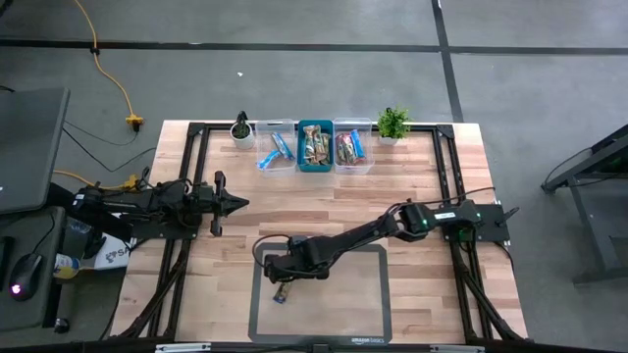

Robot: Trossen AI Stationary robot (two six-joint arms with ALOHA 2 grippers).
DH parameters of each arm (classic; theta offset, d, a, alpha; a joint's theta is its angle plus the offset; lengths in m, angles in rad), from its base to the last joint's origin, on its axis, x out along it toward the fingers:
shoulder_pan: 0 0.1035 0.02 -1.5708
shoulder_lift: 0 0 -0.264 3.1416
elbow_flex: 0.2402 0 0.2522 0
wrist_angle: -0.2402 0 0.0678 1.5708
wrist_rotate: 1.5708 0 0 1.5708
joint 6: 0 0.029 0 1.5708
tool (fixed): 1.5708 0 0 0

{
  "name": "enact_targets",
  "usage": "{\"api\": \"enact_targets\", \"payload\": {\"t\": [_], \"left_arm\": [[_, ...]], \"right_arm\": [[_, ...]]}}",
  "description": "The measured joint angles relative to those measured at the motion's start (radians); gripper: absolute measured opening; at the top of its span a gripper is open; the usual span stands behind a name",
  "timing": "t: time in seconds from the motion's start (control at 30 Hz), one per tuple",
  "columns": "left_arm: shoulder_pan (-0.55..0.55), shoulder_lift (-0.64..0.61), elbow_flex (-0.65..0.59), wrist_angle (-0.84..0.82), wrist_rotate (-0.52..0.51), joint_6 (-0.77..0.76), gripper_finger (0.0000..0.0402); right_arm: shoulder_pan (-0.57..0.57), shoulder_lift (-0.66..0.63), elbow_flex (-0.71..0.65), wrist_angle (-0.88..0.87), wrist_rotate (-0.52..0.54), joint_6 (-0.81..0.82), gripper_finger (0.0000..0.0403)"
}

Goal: Pick and place Granola Bars by type
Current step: Put the blue granola bar into the left transparent bin

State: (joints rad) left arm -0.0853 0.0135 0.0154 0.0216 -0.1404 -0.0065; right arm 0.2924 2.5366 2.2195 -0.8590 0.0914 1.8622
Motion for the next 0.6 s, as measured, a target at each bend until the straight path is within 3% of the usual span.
{"api": "enact_targets", "payload": {"t": [0.27,0.6], "left_arm": [[0.000,0.000,0.000,0.000,0.000,0.000,0.0001],[0.000,0.000,0.000,0.000,0.000,0.000,0.0001]], "right_arm": [[-0.003,-0.006,-0.084,0.094,-0.034,0.013,0.0202],[-0.006,-0.004,-0.089,0.102,-0.032,-0.014,0.0142]]}}
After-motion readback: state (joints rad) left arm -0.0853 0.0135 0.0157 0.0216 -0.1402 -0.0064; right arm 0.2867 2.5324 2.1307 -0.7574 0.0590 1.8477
